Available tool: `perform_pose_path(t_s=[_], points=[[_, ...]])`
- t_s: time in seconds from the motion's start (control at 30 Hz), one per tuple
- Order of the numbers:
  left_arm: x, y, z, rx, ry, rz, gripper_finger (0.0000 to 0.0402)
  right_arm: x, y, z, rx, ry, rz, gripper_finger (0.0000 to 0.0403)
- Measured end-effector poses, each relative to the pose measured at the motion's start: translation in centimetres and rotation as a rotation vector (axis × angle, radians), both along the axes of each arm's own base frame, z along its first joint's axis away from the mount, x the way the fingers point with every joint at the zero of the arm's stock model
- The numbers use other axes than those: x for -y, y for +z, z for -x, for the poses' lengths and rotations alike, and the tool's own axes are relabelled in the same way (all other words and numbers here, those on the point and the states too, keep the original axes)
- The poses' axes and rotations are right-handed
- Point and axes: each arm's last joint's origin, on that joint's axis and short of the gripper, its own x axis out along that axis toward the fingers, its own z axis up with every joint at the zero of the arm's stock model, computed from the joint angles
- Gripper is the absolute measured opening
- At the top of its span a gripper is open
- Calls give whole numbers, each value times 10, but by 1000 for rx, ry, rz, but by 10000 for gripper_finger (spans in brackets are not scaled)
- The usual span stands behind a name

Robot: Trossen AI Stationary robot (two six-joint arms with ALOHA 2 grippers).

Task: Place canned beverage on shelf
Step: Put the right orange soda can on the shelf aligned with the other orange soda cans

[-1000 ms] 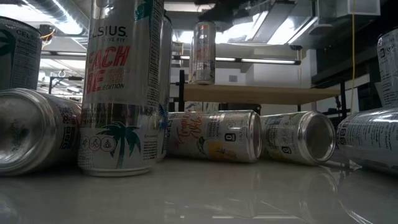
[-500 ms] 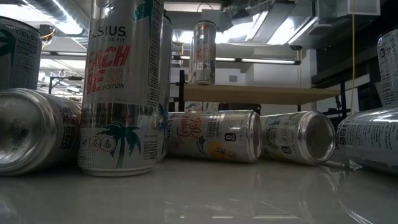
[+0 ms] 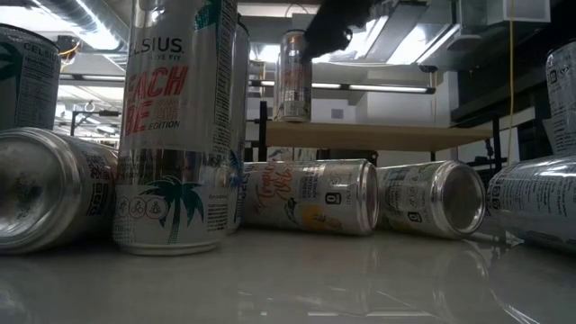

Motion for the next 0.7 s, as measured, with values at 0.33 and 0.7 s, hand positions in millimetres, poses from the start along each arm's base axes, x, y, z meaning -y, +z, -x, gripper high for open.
perform_pose_path(t_s=[0.33,0.7], points=[[0,0,0,0,-2,0,283,22,-13,-2,31,-62,1,326],[0,0,0,0,-1,0,283,32,-13,-2,46,-67,25,326]])
